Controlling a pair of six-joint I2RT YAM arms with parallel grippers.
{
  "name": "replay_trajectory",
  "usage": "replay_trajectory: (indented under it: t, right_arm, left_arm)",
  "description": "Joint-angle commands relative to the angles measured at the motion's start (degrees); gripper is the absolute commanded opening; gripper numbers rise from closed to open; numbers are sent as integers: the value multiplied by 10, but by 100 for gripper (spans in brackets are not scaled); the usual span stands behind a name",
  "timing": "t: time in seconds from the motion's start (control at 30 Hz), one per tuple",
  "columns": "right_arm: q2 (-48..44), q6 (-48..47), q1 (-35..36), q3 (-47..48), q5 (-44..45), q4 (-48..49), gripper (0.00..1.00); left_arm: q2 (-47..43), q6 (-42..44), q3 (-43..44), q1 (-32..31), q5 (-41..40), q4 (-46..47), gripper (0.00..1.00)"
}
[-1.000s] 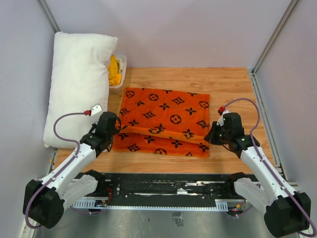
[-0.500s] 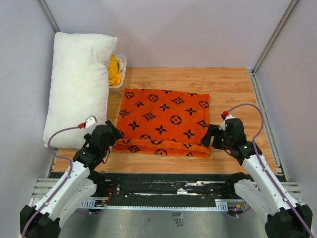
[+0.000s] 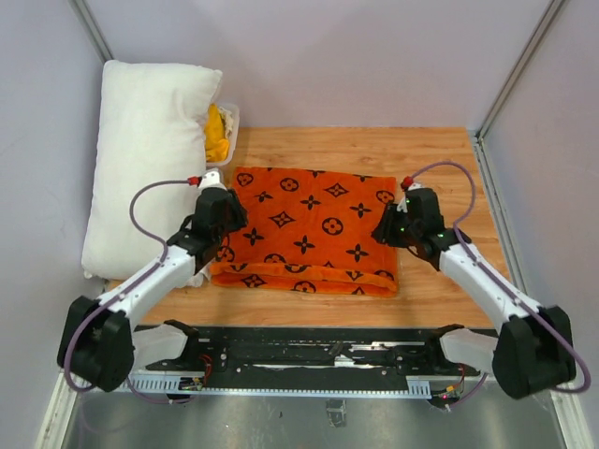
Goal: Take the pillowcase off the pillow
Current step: Fold the pillowcase at the center of the board.
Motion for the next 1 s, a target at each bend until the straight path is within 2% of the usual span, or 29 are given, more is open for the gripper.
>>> replay_trajectory:
  t: [0.0, 0.17, 0.33, 0.5, 0.7, 0.87, 0.93, 0.97]
  right_arm:
    - [86, -27, 67, 23, 8, -4, 39]
    - [150, -27, 148, 23, 10, -9, 38]
    - [130, -21, 207, -3, 23, -23, 39]
    - [104, -15, 233, -20, 15, -40, 40]
    - [82, -14, 239, -49, 2, -68, 41]
    - [62, -21, 234, -42, 7, -75, 51]
    - [67, -26, 212, -11, 5, -60, 60]
    - [72, -26, 191, 7, -7, -43, 61]
  left_arm:
    - [71, 26, -1, -9, 16, 14, 40]
    - [105, 3, -40, -56, -9, -2, 34]
    - [102, -51, -79, -139, -32, -27, 32]
    - [99, -88, -82, -204, -52, -63, 29]
    - [67, -121, -108, -218, -53, -108, 28]
    - [11, -136, -128, -220, -18, -114, 29]
    - [-9, -116, -109, -220, -32, -107, 33]
    - [-14, -100, -90, -220, -53, -101, 39]
